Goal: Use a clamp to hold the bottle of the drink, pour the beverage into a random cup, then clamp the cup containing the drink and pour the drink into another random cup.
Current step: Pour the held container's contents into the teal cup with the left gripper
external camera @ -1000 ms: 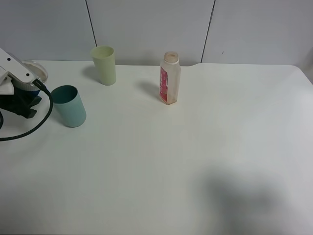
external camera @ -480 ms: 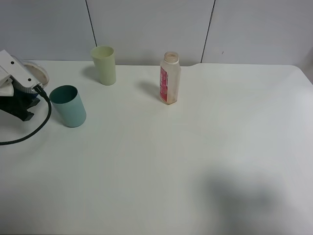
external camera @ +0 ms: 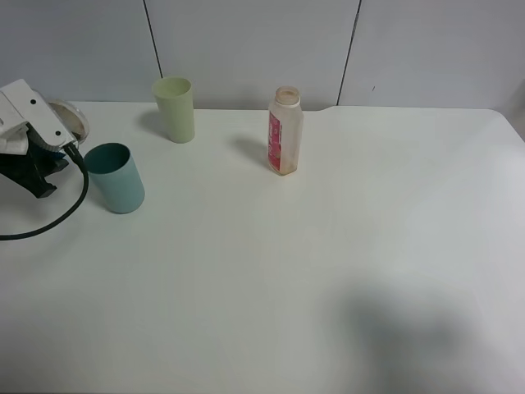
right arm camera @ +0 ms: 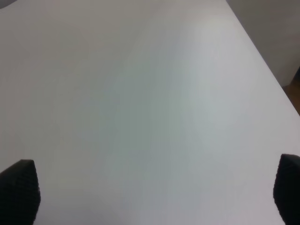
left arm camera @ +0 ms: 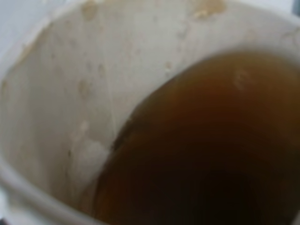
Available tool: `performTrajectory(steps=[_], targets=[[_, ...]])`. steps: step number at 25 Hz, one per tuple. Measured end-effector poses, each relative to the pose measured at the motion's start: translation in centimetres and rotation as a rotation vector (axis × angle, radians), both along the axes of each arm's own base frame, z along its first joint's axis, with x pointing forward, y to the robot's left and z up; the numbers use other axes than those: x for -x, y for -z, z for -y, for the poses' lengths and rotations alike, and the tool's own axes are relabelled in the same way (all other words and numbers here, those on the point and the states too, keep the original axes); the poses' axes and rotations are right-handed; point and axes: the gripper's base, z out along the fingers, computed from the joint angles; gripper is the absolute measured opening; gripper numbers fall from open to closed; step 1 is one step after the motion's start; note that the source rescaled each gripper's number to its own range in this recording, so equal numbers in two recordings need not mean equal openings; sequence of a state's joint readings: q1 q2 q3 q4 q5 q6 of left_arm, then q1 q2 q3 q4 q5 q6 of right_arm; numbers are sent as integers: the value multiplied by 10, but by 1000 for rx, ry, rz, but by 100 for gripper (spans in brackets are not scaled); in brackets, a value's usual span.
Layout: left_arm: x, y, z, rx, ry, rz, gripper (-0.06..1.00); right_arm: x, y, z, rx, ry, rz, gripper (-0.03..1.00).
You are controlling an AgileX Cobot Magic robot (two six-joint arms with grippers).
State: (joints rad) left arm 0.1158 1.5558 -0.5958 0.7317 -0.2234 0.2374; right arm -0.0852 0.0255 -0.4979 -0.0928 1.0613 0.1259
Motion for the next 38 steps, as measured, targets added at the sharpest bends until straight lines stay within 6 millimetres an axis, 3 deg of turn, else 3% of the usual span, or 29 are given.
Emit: performTrajectory(steps=[30,38], targets=[[-4,-4,-4,-150,84,-27,1,0,0,0,0,0,0,100],[-4,-2,4,-185,116,-57,1,0,0,0,0,0,0,100]])
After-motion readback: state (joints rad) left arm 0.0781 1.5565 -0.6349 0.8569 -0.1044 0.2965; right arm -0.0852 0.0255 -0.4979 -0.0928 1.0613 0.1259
